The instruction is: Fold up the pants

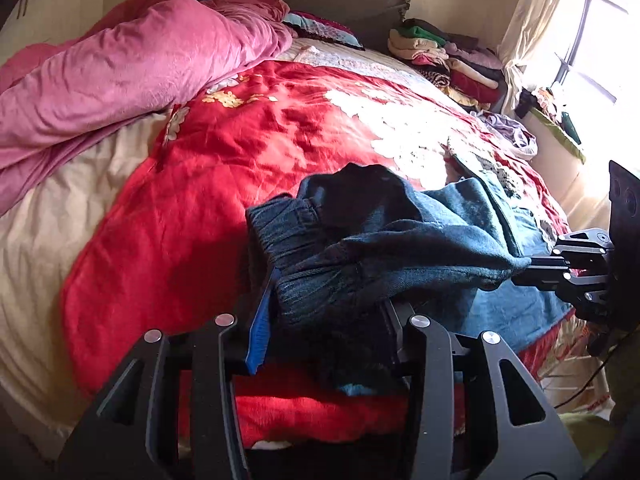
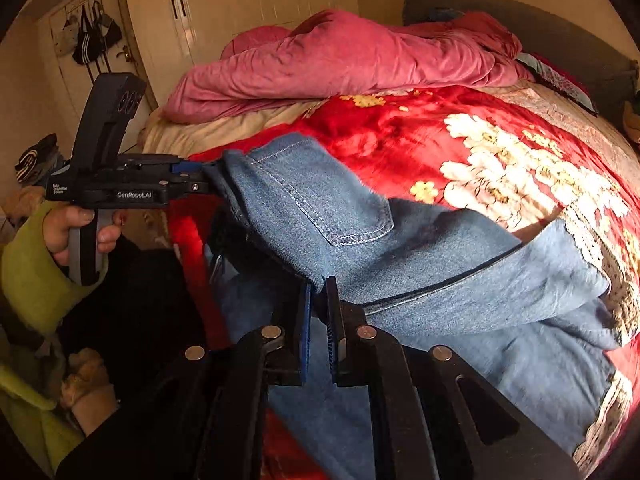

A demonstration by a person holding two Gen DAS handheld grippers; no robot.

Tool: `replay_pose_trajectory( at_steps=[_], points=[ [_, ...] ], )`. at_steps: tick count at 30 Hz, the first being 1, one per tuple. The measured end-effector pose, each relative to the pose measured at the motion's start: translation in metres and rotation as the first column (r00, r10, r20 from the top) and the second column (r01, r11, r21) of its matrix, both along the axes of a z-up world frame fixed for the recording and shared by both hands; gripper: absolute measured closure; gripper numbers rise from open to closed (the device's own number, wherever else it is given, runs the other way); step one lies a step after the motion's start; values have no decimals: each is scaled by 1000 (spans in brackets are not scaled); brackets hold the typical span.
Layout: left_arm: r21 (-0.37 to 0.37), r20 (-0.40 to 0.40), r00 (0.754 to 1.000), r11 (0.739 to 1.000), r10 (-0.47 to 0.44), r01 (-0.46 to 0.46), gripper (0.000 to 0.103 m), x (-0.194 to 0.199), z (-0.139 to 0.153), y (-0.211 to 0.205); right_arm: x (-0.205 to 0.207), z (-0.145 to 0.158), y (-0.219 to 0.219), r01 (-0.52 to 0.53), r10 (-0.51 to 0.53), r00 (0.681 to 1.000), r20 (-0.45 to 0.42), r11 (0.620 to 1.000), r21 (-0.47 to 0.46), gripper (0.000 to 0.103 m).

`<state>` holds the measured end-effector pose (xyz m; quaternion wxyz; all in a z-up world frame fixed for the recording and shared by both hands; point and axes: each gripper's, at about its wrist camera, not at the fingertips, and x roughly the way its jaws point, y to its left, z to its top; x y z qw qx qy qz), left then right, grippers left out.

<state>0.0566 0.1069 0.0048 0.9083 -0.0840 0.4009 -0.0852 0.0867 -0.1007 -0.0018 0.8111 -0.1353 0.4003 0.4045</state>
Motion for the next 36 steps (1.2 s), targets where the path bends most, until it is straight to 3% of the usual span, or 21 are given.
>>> replay_pose_trajectory(
  at_steps=[7, 15, 18, 21, 23, 26, 30, 33, 36],
  points=[
    [-17, -73, 997, 1000, 21, -22, 51, -18, -10, 11, -18, -30, 9, -19, 15, 998, -67, 998, -53, 96],
    [-8, -8, 997, 997, 76, -76, 50, -48, 31, 21, -21, -36, 9, -35, 30, 995, -91, 998, -46, 93],
    [-31, -2, 1000, 1000, -3, 3, 50, -30, 35, -6, -24, -36, 9, -53, 48, 993, -105, 997, -47, 87],
    [-12, -32, 998, 999, -46, 46, 52, -7, 22, -31, -26, -24, -3, -33, 32, 995, -97, 999, -3, 87],
    [53, -75, 996, 997, -45, 49, 54, 1, 4, -41, -27, -15, -11, -6, 9, 997, -71, 999, 35, 85],
    [78, -121, 992, 996, -36, 45, 55, 2, -17, -42, -23, -13, -16, 36, -34, 999, -40, 998, 48, 83],
    [130, -113, 993, 990, -34, 49, 55, -7, -24, -47, -10, -33, -6, 56, -54, 993, -103, 998, 17, 79],
    [121, -110, 993, 991, -38, 52, 55, -8, -28, -45, -2, -54, 3, 82, -93, 981, -168, 994, -75, 75],
    [120, -99, 994, 992, -35, 47, 55, -10, -28, -46, -2, -52, -2, 97, -103, 978, -181, 994, -41, 74]
  ],
)
